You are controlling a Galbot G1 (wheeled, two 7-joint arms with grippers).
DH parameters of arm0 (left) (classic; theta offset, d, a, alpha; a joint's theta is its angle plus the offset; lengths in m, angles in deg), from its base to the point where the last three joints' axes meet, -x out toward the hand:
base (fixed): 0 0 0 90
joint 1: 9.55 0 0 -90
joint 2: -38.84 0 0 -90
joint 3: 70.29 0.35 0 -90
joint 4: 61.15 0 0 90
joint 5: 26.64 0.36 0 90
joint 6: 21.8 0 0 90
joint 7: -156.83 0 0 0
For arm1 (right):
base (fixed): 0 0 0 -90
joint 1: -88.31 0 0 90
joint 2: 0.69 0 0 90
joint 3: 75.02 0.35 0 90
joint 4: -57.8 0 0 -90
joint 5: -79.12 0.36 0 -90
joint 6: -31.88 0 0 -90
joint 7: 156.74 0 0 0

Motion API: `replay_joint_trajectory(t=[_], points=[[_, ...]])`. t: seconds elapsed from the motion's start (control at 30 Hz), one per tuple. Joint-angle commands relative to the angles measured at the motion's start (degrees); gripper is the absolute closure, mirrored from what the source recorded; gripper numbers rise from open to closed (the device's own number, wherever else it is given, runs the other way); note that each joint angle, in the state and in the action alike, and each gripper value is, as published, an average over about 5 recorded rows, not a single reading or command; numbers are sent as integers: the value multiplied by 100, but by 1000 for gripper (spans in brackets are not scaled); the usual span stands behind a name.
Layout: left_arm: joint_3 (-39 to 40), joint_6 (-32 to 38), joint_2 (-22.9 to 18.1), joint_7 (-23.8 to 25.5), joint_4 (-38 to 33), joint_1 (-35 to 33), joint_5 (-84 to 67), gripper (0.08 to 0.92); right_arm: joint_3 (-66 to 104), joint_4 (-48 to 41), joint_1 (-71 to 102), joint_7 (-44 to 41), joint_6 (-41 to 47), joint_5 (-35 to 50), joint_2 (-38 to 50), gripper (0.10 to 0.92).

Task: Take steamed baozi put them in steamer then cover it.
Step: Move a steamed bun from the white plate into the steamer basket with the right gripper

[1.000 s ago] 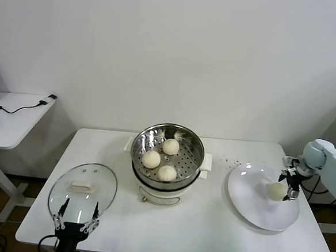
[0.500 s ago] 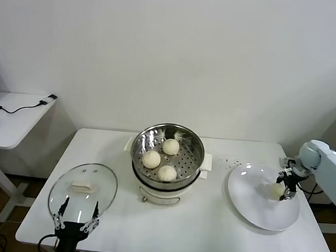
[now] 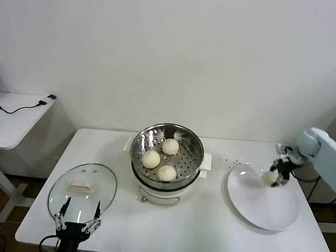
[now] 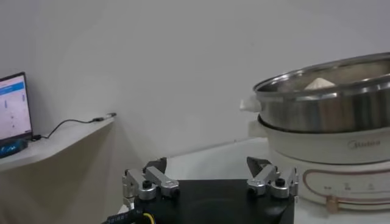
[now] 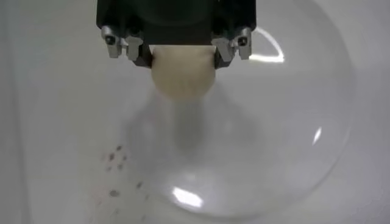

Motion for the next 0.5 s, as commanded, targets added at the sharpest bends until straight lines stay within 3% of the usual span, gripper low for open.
replay_joint_trajectory(t=[0.03,0.27,0.5], points=[[58,13,15,10,-66,2,0,177,-2591,523,-2810,91,470,2542,-728,364],[75,45,47,64,-52,52,-22,177,-3529,922,-3780,342,861,4075,-1690,364],[112,79,125,79,-31,60,-45,177,-3953,1206,-3895,679,1122,4849,-2663,364]])
